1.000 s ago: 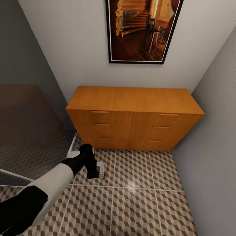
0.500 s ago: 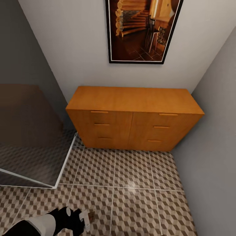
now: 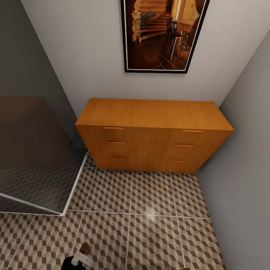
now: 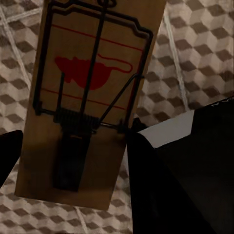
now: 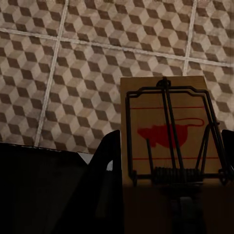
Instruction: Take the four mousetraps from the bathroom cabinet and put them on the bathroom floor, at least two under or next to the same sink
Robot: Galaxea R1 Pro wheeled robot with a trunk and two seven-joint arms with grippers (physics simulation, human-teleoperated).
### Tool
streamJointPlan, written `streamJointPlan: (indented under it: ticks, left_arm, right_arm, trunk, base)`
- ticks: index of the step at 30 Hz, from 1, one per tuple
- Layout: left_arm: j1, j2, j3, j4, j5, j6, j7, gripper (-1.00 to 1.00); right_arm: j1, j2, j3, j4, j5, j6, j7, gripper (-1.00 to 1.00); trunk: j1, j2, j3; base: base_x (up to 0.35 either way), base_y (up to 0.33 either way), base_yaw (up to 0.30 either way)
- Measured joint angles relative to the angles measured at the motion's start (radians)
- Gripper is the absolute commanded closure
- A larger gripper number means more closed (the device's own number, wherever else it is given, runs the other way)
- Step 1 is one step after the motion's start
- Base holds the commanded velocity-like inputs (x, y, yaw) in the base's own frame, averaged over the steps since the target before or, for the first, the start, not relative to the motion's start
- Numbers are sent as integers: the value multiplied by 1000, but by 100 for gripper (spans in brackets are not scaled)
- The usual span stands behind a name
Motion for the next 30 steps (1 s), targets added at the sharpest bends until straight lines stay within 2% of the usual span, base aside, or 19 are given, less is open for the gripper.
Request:
streamJointPlan:
  ticks: [2, 3, 4, 6, 8, 9, 10, 13, 17, 30]
  left_arm:
    - [12, 6, 2, 0, 126, -54, 45, 100]
    - [22, 7, 3, 1, 182, -109, 74, 100]
    - [30, 6, 2, 1, 205, -149, 94, 100]
    - [38, 0, 2, 1, 228, -204, 131, 100]
    - [44, -10, 2, 1, 243, -243, 179, 100]
    - [47, -19, 2, 1, 257, -263, 227, 100]
    - [49, -24, 2, 1, 267, -271, 257, 100]
    - [52, -28, 2, 1, 304, -280, 304, 100]
    - [53, -32, 2, 1, 324, -277, 313, 100]
    - [53, -36, 1, 0, 331, -272, 317, 100]
  right_arm:
    - [0, -1, 0, -19, 0, 2, -10, 100]
    - [0, -1, -1, -44, -2, 5, -31, 100]
    - [0, -1, -1, -68, -4, 15, -52, 100]
    - [0, -3, -1, -111, -1, 55, -90, 100]
    - [0, -9, -1, -163, 2, 122, -124, 100]
    - [0, -18, -1, -217, 2, 189, -142, 100]
    - [0, -26, -1, -251, 2, 225, -149, 100]
    - [0, -50, -1, -305, 1, 273, -156, 100]
    - [0, -57, -1, -317, 1, 255, -161, 100]
    - [0, -61, 2, -300, 1, 208, -166, 100]
  trunk:
    - [0, 0, 0]
    - [0, 0, 0]
    - [0, 0, 0]
    - [0, 0, 0]
    - [0, 0, 0]
    - [0, 0, 0]
    - [0, 0, 0]
    - [0, 0, 0]
    - [0, 0, 0]
    - [0, 0, 9]
  base:
    - [0, 0, 0]
    - [0, 0, 0]
    - [0, 0, 0]
    - [0, 0, 0]
    - [0, 0, 0]
    - [0, 0, 0]
    - [0, 0, 0]
    - [0, 0, 0]
    - [0, 0, 0]
    - [0, 0, 0]
